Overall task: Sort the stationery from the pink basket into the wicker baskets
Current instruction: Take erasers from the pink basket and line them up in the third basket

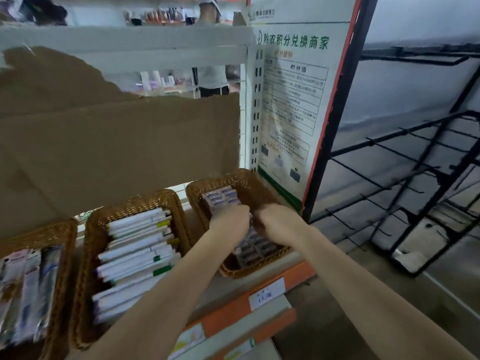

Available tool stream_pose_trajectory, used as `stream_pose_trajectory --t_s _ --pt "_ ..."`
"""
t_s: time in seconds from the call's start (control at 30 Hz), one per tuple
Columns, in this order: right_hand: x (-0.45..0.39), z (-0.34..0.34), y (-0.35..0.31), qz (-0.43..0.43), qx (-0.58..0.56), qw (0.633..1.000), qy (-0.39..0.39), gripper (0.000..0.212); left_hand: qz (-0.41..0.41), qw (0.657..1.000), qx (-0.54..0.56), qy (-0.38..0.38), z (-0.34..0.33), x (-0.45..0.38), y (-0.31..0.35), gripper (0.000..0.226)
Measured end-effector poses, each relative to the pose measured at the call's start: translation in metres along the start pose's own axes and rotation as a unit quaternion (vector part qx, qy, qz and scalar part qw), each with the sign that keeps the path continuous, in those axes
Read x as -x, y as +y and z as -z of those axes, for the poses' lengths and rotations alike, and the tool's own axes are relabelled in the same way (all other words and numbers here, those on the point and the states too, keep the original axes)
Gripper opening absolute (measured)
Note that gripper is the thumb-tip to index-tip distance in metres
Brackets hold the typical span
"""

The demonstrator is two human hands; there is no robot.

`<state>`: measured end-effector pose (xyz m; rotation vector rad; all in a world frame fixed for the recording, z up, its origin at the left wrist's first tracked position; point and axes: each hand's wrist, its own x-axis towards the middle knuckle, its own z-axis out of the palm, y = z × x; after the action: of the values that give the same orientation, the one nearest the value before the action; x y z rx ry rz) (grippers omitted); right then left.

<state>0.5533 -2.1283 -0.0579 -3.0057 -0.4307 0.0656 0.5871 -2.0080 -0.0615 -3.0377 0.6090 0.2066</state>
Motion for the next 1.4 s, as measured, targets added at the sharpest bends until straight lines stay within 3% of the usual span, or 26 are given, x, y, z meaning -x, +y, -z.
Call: stream_pose_trajectory --t_s 0.27,0.43,0.63,0.87,1.2,1.4 --pt "-0.021 -0.013 0.031 0.130 0.040 0.990 -0.029 0.023 0.124 0.983 0.133 0.013 -0.021 0.000 0.018 0.040" --pt "-0.025 -0.017 0.042 0.178 0.042 0.982 -0.043 0.019 0.106 0.986 0.128 0.018 -0.021 0.011 0.020 0.041" --pt "-0.033 -0.018 0.048 0.226 0.009 0.974 -0.033 0.019 0.076 0.975 0.200 -0.062 -0.012 0.018 0.005 0.065" --pt "-0.045 -0.009 0.047 0.222 -0.036 0.972 -0.062 0.017 0.079 0.962 0.253 -0.065 0.001 0.022 -0.011 0.042" --pt "-0.056 -0.014 0.036 0.213 -0.109 0.964 -0.118 0.021 0.060 0.952 0.285 -0.092 0.001 0.012 -0.028 0.030" --pt "-0.060 -0.022 0.034 0.205 -0.135 0.962 -0.122 0.024 0.046 0.965 0.217 -0.140 0.006 0.003 -0.033 0.021"
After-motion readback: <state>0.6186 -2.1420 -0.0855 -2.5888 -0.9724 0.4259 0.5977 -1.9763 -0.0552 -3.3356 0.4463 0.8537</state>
